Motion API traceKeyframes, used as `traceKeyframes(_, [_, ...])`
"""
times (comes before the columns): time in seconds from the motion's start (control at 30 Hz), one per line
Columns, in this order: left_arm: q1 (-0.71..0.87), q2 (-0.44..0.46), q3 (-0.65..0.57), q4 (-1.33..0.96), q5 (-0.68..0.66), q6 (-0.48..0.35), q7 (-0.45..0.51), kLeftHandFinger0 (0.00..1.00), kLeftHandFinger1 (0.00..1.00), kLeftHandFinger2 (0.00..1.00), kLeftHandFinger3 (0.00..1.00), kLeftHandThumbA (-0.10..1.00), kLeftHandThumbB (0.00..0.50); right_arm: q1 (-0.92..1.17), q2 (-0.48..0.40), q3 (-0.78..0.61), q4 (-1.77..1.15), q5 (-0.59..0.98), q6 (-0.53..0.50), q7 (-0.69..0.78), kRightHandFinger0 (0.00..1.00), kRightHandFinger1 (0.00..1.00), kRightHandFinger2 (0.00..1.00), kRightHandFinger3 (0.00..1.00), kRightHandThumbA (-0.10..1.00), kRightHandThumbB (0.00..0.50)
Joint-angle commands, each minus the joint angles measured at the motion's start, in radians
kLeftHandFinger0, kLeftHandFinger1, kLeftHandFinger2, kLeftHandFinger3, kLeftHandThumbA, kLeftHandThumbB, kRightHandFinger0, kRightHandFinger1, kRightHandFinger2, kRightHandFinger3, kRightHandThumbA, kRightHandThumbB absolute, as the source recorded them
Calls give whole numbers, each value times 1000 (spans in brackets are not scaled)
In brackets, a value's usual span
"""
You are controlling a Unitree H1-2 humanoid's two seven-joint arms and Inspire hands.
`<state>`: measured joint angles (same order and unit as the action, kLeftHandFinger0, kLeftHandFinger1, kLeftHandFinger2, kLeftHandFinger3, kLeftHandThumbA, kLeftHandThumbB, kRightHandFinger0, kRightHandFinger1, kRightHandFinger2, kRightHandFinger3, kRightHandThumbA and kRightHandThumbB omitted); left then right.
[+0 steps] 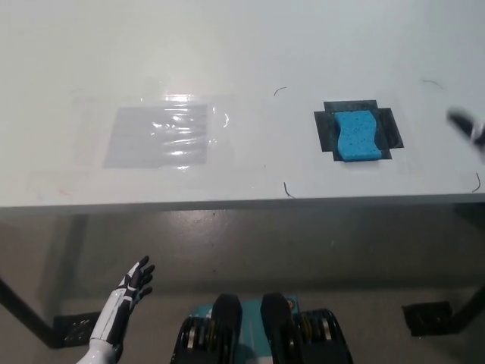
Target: A soft sponge is kept on the balc marked spot on the table infront of the robot and it uses its right hand fist to press down on it and drrags it across the table in a back and forth manner twice to clean it
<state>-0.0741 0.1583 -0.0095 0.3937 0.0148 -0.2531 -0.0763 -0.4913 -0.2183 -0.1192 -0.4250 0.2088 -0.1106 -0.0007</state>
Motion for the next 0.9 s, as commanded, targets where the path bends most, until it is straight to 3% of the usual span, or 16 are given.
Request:
traceKeyframes(0.0, [-31, 24, -5, -17, 20, -69, -7, 1000, 1000, 1000, 1000, 1000, 480, -289, 23, -31, -37, 88, 309, -112, 0, 0, 0, 0, 1000, 224])
traceKeyframes(0.27, [-21, 21, -2, -14, 19, -79, -8, 1000, 1000, 1000, 1000, 1000, 487, -468, 97, -38, 391, 93, 201, -71, 0, 0, 0, 0, 1000, 231])
traceKeyframes(0.47, [-17, 18, -4, -7, 21, -84, -10, 1000, 1000, 1000, 1000, 1000, 491, -601, 117, -13, 804, -8, 57, -84, 0, 0, 0, 0, 1000, 172])
traceKeyframes(0.77, [-15, 13, -6, -14, 25, -82, -7, 1000, 1000, 1000, 1000, 1000, 477, -735, 111, 18, 1363, -68, -92, -110, 0, 0, 0, 0, 1000, 142])
traceKeyframes(0.87, [-17, 13, -6, -17, 27, -83, -6, 1000, 1000, 1000, 1000, 1000, 482, -752, 118, -10, 1544, -28, -126, -106, 0, 0, 0, 0, 1000, 171])
